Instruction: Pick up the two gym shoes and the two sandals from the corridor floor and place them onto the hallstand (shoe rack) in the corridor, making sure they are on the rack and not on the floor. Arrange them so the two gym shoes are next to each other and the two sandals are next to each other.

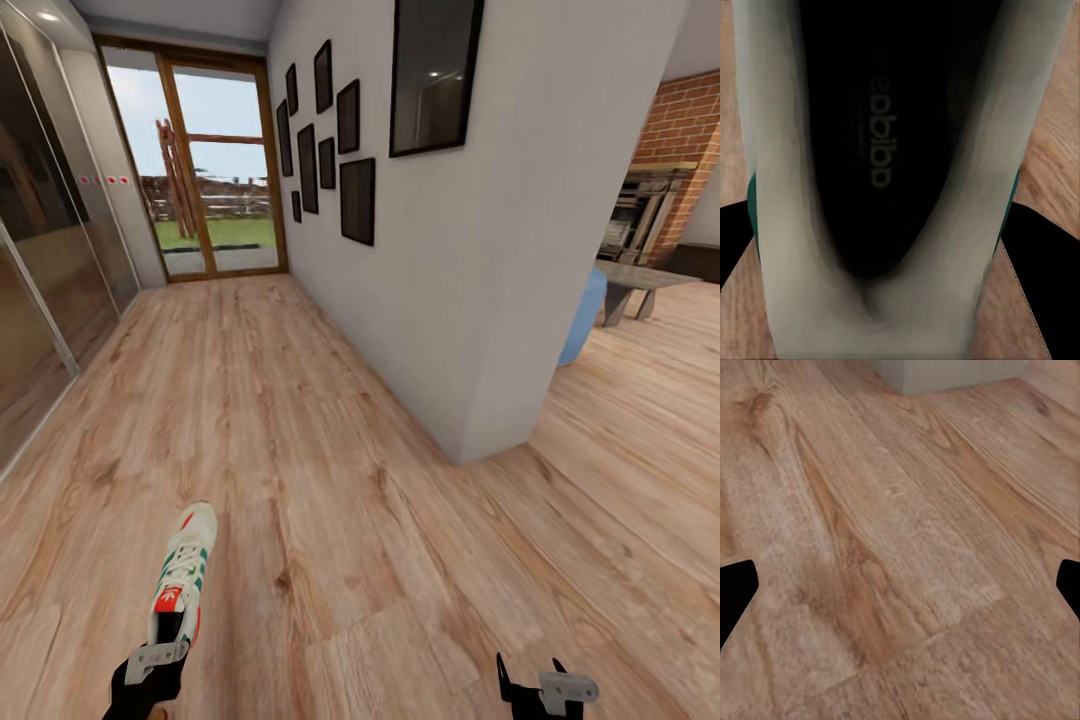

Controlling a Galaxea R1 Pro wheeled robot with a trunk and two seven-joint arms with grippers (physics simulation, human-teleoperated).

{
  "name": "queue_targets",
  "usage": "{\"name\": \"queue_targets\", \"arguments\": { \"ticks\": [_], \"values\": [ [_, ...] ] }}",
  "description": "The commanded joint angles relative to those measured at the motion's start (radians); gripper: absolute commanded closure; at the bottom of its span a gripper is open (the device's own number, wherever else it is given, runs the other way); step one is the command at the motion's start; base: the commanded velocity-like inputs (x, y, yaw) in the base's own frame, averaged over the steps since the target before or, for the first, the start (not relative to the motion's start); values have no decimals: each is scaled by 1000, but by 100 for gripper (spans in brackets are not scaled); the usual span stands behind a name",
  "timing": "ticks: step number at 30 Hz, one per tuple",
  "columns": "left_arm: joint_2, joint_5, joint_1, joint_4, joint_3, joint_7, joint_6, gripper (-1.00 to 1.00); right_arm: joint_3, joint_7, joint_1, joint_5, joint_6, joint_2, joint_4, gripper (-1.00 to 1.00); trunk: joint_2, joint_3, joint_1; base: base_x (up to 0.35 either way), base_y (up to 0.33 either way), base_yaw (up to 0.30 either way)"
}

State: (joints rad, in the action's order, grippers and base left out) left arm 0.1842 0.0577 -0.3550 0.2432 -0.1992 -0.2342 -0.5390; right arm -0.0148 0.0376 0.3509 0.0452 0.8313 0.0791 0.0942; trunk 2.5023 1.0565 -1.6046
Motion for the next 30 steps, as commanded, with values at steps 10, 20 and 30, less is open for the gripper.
{"name": "queue_targets", "arguments": {
  "ticks": [10,20,30],
  "values": [
    [0,6,0,-1,-5,-10,-1,100,-1,-2,1,4,2,-1,-1,-100,0,1,0,339,0,0],
    [0,7,-1,0,-5,-10,-2,100,-1,-2,0,4,3,-1,-1,-100,0,1,0,339,0,14],
    [0,7,0,0,-5,-10,-1,100,-1,-2,1,4,3,-1,-1,-100,0,1,0,339,0,156]
  ]
}}
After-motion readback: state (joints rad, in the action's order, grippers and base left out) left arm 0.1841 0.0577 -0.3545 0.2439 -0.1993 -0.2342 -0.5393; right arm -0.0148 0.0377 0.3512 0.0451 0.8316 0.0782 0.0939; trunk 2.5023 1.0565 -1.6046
